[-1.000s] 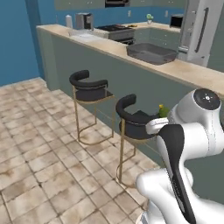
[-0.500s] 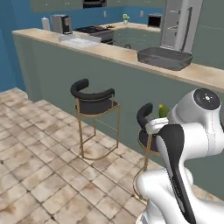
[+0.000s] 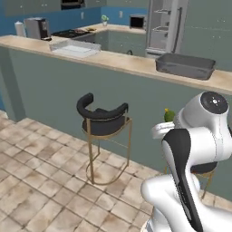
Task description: Place the cold items (lemon and cucumber) from the fridge in one tupperware on the dining counter. Place the warm items (kebab skewer and hot dog) in the stove area in another tupperware.
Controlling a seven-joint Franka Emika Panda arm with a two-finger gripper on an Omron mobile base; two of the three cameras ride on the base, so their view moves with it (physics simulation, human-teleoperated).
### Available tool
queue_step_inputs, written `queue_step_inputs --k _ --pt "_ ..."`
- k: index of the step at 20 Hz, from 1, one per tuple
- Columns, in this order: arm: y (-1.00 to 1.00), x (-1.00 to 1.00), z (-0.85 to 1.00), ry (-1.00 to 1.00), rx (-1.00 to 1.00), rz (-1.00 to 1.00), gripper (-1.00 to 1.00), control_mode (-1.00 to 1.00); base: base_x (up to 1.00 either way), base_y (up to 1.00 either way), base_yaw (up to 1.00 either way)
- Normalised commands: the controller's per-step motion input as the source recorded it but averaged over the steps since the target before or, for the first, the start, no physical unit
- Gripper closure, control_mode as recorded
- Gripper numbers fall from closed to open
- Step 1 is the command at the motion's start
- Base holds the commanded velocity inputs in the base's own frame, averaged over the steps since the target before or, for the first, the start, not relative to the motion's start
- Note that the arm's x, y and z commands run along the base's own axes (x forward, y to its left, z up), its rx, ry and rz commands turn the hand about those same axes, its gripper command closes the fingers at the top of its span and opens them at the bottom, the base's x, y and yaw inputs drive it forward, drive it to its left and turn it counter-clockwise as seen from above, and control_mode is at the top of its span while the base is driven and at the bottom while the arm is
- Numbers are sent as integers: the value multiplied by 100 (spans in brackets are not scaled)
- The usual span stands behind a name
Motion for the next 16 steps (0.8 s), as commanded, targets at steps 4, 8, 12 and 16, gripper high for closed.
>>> queue_step_inputs --k 4,8,12,16 --pt "0 0 0 0 0 0 100 100 66 100 -34" --pt "0 0 0 0 0 0 100 100 66 100 -33" --pt "0 0 0 0 0 0 100 100 57 100 -33" --pt "0 0 0 0 0 0 100 100 50 100 -32"
